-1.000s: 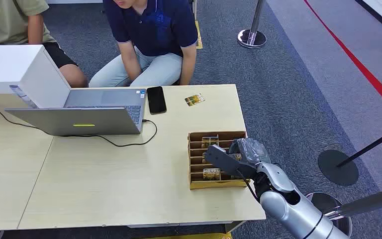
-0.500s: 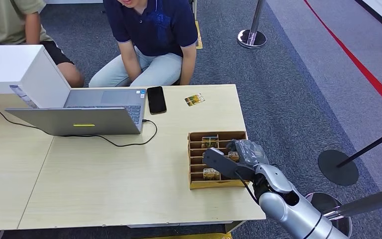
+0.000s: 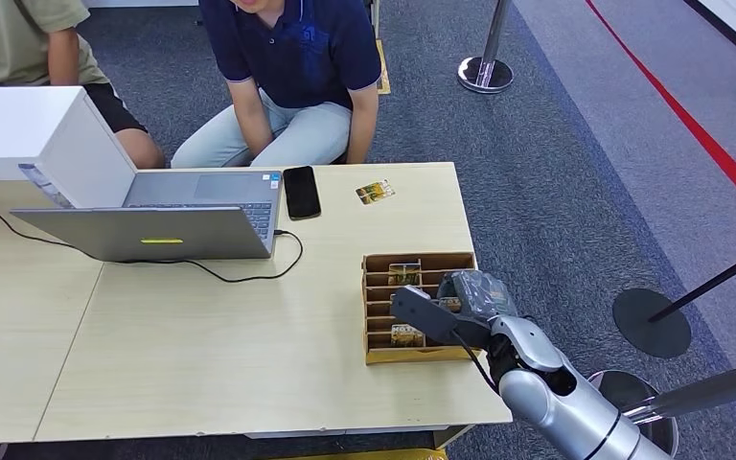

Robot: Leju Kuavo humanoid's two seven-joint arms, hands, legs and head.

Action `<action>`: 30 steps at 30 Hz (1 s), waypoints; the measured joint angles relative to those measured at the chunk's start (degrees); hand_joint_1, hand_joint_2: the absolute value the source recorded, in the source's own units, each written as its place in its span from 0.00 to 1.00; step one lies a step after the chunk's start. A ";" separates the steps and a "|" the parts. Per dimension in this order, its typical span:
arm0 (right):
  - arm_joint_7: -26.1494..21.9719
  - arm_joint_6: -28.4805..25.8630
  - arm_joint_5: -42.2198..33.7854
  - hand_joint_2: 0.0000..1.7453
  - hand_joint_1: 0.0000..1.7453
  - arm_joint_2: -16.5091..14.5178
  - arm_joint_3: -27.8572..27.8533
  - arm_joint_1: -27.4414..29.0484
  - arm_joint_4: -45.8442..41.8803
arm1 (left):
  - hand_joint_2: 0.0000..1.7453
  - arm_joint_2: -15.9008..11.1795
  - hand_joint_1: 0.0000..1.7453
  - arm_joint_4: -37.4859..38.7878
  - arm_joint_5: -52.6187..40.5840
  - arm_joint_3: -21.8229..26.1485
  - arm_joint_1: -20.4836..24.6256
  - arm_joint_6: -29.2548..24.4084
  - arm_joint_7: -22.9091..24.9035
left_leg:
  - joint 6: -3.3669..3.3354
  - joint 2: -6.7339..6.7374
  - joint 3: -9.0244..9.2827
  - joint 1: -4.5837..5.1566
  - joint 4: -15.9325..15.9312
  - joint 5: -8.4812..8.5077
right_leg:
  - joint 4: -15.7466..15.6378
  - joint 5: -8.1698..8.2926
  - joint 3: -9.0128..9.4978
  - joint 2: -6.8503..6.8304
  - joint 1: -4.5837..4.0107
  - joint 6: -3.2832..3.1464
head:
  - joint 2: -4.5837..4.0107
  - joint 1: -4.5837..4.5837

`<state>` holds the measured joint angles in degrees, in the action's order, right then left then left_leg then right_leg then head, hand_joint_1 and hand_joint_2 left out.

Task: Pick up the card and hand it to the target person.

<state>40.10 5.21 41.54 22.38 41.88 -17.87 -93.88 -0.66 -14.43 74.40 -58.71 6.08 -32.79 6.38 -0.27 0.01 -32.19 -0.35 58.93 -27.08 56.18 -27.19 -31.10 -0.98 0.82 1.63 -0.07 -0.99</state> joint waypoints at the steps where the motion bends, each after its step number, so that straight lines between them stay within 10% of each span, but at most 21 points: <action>1: 0.00 0.06 0.03 1.00 0.59 0.00 0.00 -0.01 0.00 | 0.00 0.00 0.00 0.00 0.03 0.00 0.00 -0.01 0.00 | 0.00 0.00 0.00 0.00 0.00 0.00 | 0.00 0.00 0.00 0.00 0.00 0.00 | 0.00 -0.01; 30: 0.01 2.28 3.21 1.00 0.64 0.07 -0.13 -0.16 0.50 | 0.00 0.00 0.00 0.31 0.46 0.00 0.00 -0.49 -0.13 | 0.00 0.00 0.01 0.00 0.00 0.00 | 0.00 0.00 -0.02 0.00 0.00 0.00 | 0.00 0.00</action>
<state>40.11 7.49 44.75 22.45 41.75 -18.02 -93.37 -0.66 -14.12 74.87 -58.71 6.07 -33.28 6.25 -0.27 0.01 -32.18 -0.35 58.93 -27.08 56.18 -27.19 -31.12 -0.97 0.82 1.63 -0.07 -0.99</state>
